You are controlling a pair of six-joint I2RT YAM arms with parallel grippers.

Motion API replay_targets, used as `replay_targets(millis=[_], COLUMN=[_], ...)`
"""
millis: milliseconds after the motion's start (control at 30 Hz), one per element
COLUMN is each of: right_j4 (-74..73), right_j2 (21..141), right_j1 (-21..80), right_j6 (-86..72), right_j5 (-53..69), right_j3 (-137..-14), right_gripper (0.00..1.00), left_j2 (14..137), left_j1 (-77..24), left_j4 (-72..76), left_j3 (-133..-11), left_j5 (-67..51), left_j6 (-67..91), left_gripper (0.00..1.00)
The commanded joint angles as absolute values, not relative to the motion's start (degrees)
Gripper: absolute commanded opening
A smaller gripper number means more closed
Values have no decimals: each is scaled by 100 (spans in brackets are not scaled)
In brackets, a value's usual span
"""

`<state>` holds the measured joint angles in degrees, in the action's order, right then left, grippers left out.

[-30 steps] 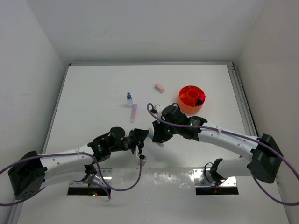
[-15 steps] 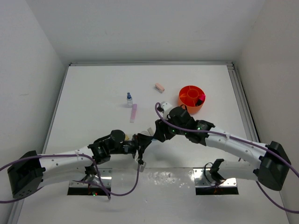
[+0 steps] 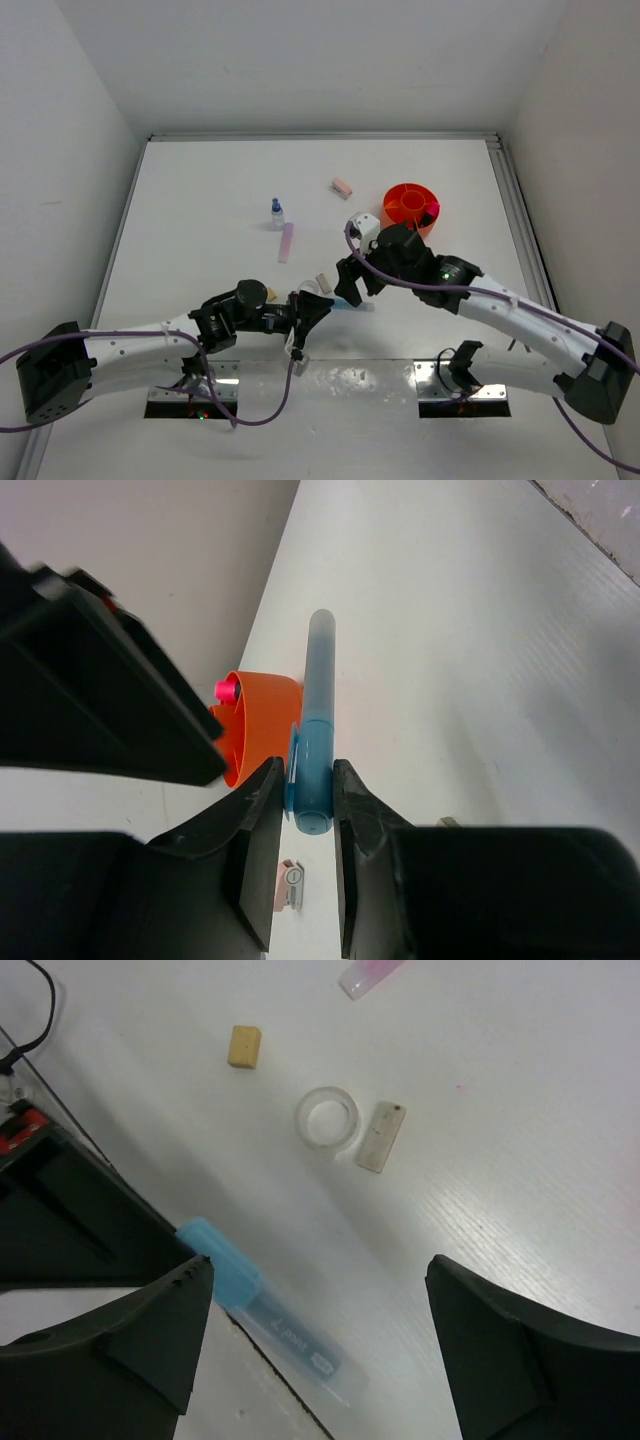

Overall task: Sort the stationery into containers
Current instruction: Close the pen cap on the pen.

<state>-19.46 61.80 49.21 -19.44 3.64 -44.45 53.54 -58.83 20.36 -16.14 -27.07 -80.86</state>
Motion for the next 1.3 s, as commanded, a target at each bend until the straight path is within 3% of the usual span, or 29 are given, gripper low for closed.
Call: replay_targets(millis=[0,267,500,933,1267], right_j4=[-2863,-3743,-4052,-3771,-3428], right_j2=[5600,5001,5808,6706,7092], right_j1=[4887,4878,4843,4509,4500], right_j6=[-1074,297,1405,1819,1723], right_j5=[299,817,1283,2636,2944], right_j3=[-5027,-5151,-5115,-5142,-5019], right_gripper=[87,90,91,91,81], left_j2=[5309,5282,5265,5106,5124], left_j1=[-5933,-5933,-5880,-5880,-5871], left_j4=[2180,2153,1925,1793,1846], left_j3=[-1626,-1626,-1767,-1863,-1924], left_j5=[-2936,-2944,-3041,-2997,-2997], left_j6=[-8174,-8366,-8508,-8525,-8464], left_gripper=[0,0,0,0,0])
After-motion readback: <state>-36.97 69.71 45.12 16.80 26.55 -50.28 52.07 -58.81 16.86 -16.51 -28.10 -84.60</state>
